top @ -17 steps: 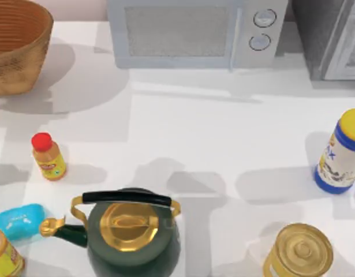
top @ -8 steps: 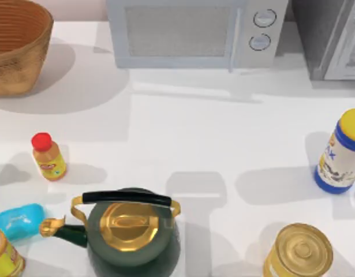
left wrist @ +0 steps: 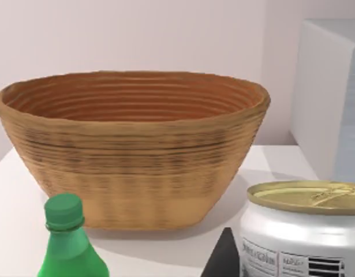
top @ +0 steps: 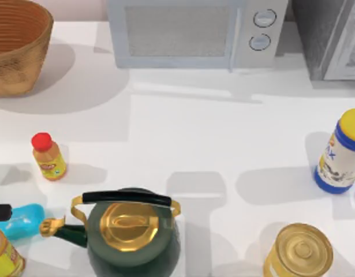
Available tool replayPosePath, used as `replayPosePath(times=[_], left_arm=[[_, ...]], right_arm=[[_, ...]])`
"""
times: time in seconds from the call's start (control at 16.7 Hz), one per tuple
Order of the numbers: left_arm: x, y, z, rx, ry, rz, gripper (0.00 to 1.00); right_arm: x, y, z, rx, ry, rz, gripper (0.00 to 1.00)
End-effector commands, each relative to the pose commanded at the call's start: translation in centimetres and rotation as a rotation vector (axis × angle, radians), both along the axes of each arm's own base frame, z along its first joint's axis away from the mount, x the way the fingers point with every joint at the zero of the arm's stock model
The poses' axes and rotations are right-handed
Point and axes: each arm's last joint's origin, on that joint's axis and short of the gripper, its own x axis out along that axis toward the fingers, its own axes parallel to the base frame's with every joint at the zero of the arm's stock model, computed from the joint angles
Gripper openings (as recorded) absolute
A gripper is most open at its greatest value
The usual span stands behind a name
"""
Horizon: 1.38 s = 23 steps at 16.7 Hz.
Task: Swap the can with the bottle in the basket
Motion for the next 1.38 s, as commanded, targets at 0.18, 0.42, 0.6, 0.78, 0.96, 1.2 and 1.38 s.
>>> replayPosePath(times=[0.18,0.42,0.6,0.78,0.96,1.2,1.38], left_arm=[[0.0,0.0,-0.1,0.002,0.006,0.004,0.00],[0.4,-0.2,1.7,0.001,-0.015,-0.056,0.00],[1.6,-0.8,4.5,0.002,-0.037,-0.178,0.00],[4.5,-2.1,7.5,0.003,-0.046,-0.366,0.00],[9.2,-4.2,9.4,0.003,-0.044,-0.595,0.00],[17.0,-8.9,8.2,0.001,-0.028,-0.922,0.00],[22.0,-12.9,4.0,-0.002,-0.011,-1.152,0.00]], right_arm=[[0.0,0.0,0.0,0.000,0.000,0.000,1.00],[0.0,0.0,0.0,0.000,0.000,0.000,1.00],[0.0,0.0,0.0,0.000,0.000,0.000,1.00],[0.0,0.0,0.0,0.000,0.000,0.000,1.00],[0.0,0.0,0.0,0.000,0.000,0.000,1.00],[0.0,0.0,0.0,0.000,0.000,0.000,1.00],[0.0,0.0,0.0,0.000,0.000,0.000,1.00]])
